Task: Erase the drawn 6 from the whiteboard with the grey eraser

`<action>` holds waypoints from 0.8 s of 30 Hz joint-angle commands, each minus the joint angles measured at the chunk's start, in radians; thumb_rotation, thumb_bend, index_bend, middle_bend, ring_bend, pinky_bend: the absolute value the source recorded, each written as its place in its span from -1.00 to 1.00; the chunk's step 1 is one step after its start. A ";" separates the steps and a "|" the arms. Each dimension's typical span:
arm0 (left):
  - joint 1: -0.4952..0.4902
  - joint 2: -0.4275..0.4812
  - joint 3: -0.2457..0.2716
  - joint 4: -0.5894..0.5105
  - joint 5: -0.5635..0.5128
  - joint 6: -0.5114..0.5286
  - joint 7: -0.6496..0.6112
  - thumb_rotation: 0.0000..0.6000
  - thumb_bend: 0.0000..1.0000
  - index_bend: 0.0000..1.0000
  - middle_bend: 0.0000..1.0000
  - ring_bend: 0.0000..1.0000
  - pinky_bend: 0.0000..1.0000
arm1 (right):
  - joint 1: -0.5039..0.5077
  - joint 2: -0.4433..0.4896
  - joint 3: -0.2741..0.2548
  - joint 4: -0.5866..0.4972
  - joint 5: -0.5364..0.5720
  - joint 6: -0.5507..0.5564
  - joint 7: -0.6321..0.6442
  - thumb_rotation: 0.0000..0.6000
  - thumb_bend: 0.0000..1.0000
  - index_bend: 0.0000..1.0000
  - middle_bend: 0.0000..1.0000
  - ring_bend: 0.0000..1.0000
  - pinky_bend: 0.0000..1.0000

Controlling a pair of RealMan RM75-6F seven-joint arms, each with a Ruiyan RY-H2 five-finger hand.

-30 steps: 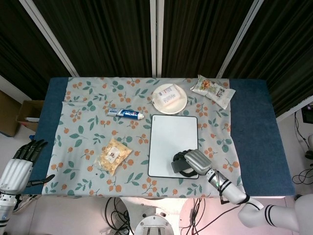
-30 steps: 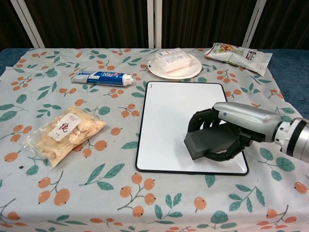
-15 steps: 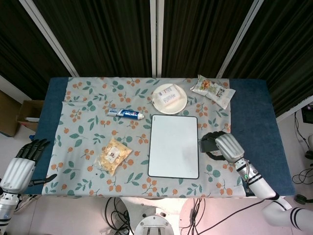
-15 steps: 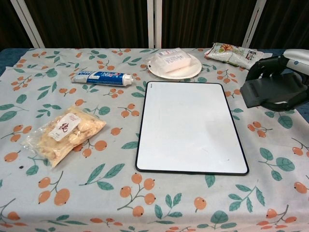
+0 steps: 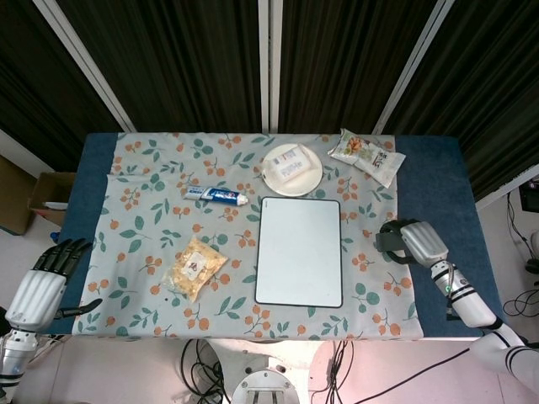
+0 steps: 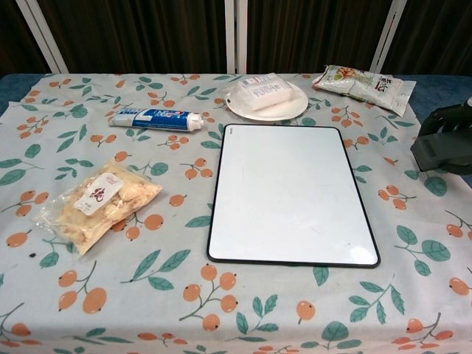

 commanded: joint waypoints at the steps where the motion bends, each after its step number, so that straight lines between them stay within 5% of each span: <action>1: 0.000 -0.002 0.000 0.002 0.000 0.000 -0.001 0.44 -0.84 -0.80 -0.81 -0.86 -0.68 | 0.003 -0.041 -0.013 0.056 -0.026 0.012 0.041 1.00 -0.40 0.37 0.03 -0.06 0.10; 5: 0.001 -0.003 0.002 0.006 -0.002 -0.001 -0.005 0.45 -0.84 -0.80 -0.81 -0.86 -0.67 | 0.003 -0.056 -0.025 0.089 -0.041 0.014 0.064 1.00 -0.44 0.20 -0.08 -0.20 0.01; 12: 0.005 -0.004 0.004 0.016 -0.002 0.005 -0.015 0.46 -0.84 -0.80 -0.81 -0.86 -0.68 | 0.003 -0.040 -0.042 0.083 -0.047 -0.009 0.065 1.00 -0.69 -0.92 -0.83 -0.99 -0.90; 15: 0.006 -0.005 0.003 0.020 -0.003 0.008 -0.020 0.47 -0.84 -0.80 -0.81 -0.86 -0.68 | -0.008 -0.036 -0.033 0.078 -0.044 0.023 0.062 1.00 -0.77 -1.00 -1.00 -1.00 -1.00; 20: 0.007 -0.009 0.003 0.024 -0.003 0.010 -0.025 0.47 -0.84 -0.80 -0.81 -0.86 -0.67 | -0.036 0.002 -0.029 0.037 -0.051 0.099 0.030 1.00 -0.80 -1.00 -1.00 -1.00 -1.00; 24: 0.009 -0.009 0.002 0.024 -0.003 0.016 -0.026 0.47 -0.84 -0.80 -0.81 -0.86 -0.67 | -0.109 0.083 -0.012 -0.057 -0.049 0.248 -0.120 1.00 -0.85 -1.00 -1.00 -1.00 -1.00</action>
